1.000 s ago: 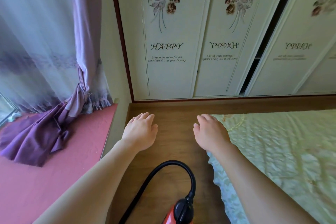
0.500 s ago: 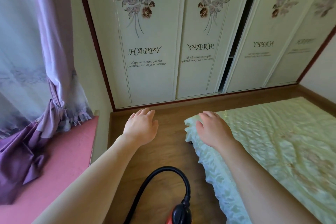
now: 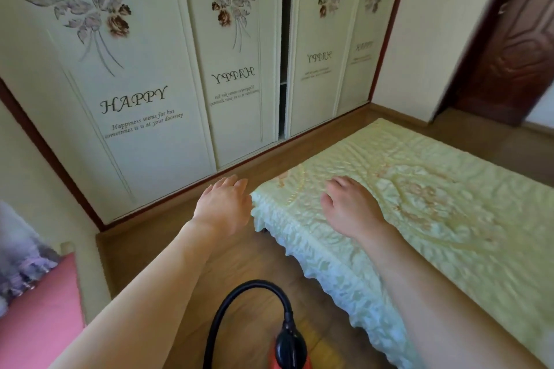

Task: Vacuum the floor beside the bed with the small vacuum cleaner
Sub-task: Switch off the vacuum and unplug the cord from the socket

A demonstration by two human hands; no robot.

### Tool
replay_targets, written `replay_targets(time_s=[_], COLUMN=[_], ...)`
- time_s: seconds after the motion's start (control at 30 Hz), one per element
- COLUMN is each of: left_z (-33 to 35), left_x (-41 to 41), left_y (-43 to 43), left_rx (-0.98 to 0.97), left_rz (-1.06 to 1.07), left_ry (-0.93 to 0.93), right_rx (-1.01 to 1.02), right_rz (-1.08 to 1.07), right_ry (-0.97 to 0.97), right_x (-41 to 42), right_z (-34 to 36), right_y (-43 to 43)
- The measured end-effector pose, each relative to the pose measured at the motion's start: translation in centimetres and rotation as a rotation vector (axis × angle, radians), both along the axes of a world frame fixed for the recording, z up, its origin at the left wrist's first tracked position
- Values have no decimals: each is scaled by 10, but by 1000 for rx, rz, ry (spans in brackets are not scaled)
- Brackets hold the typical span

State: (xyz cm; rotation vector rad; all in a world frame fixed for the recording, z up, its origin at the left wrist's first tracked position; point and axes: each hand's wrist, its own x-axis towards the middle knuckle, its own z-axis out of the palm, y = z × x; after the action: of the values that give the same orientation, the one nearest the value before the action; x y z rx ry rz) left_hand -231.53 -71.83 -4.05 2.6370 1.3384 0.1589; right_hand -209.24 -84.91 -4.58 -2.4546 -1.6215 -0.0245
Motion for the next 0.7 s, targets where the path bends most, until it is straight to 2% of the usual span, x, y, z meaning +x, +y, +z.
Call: replay_targets(time_s=[0.33, 0.7], left_z=[2, -4], left_x=[95, 218], left_y=[-72, -212], left_rx=[6, -7], left_rz=[-260, -566], left_ry=[-6, -40], right_rx=[12, -32], right_rz=[-243, -549], right_ry=[-58, 1], right_x=[58, 114], right_z=[7, 10], right_y=[-127, -309])
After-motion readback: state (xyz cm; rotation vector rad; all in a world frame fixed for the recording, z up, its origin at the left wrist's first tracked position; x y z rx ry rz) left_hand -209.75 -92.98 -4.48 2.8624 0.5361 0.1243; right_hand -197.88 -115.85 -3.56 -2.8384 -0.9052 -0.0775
